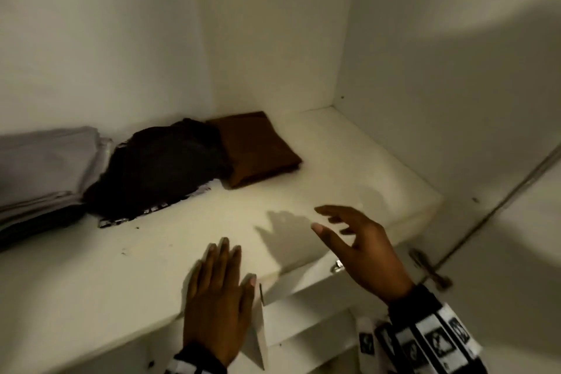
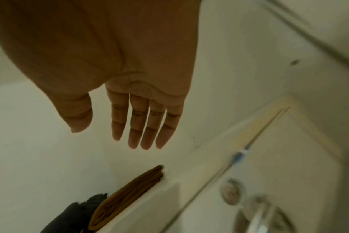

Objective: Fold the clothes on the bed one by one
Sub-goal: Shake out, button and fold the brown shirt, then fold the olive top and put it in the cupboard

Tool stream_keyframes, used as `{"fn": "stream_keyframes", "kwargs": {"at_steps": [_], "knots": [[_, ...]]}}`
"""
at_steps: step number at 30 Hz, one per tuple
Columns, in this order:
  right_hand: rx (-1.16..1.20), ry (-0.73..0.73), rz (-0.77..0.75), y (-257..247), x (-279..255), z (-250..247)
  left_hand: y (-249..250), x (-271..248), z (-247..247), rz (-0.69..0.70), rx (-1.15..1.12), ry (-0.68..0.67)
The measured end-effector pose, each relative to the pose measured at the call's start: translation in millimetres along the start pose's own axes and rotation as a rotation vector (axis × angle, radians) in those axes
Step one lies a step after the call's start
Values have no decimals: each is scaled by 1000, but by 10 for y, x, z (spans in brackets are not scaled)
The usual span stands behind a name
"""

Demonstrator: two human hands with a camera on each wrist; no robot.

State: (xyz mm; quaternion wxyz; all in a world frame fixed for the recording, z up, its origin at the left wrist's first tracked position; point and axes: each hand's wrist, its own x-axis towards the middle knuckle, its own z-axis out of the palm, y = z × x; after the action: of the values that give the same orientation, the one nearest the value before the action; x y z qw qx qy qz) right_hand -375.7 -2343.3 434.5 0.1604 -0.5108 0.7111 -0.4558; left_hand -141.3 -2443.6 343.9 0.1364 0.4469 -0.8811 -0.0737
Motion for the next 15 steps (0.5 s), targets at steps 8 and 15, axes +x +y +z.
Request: {"fn": "stream_keyframes", "kwargs": {"at_steps": [8, 15], "knots": [[-83, 403, 331, 541, -2843, -864, 498, -380, 82, 73, -119, -60], [31, 1032, 680, 560, -5570, -1345, 2565, -1869, 652, 579, -406, -460]]}}
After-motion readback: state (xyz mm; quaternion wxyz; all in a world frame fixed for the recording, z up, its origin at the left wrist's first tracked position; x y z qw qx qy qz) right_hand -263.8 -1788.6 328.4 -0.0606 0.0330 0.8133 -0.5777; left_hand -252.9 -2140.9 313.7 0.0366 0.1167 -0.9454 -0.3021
